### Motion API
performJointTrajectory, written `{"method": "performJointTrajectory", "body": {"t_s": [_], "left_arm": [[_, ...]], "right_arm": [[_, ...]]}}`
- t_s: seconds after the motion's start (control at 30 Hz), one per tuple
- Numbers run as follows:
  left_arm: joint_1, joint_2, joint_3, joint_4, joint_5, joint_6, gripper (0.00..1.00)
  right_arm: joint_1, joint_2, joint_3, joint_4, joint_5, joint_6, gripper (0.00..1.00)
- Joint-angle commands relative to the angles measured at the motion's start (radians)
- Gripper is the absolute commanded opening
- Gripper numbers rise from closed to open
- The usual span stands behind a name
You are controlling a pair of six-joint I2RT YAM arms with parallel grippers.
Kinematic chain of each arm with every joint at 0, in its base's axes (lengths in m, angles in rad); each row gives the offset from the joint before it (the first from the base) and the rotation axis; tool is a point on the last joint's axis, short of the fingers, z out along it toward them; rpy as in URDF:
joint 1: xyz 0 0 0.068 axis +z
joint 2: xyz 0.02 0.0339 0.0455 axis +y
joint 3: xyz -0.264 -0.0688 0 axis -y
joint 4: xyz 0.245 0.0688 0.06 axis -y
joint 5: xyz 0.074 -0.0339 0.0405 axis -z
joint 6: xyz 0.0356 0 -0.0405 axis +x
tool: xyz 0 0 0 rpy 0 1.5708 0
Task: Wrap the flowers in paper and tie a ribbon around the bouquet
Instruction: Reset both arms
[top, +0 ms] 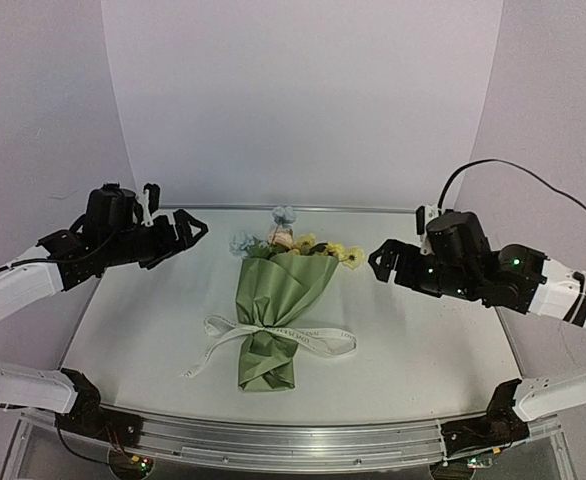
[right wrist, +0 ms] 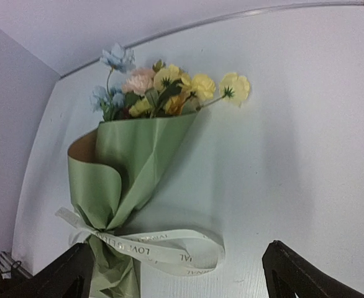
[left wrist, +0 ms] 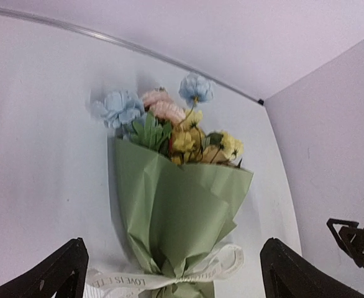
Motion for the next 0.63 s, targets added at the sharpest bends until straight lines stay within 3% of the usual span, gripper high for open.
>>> {"method": "performJointTrajectory", "body": {"t_s": [0.0, 0.2, 0.6], "left_arm": [[-0.003, -0.023, 0.087, -0.028, -0.163, -0.024, 1.00], [-0.003, -0.013, 0.167, -0.090, -0.219, 0.026, 1.00], [-0.003, -0.034, 0.175, -0.090, -0.225, 0.062, 1.00]], "right_arm": [[0.002, -0.031, 0.067, -0.019, 0.160, -0.010, 0.98], [0.002, -0.051, 0.083, -0.027, 0.214, -0.018, 0.98], [0.001, -0.050, 0.086, -0.031, 0.239, -0.027, 0.98]]}}
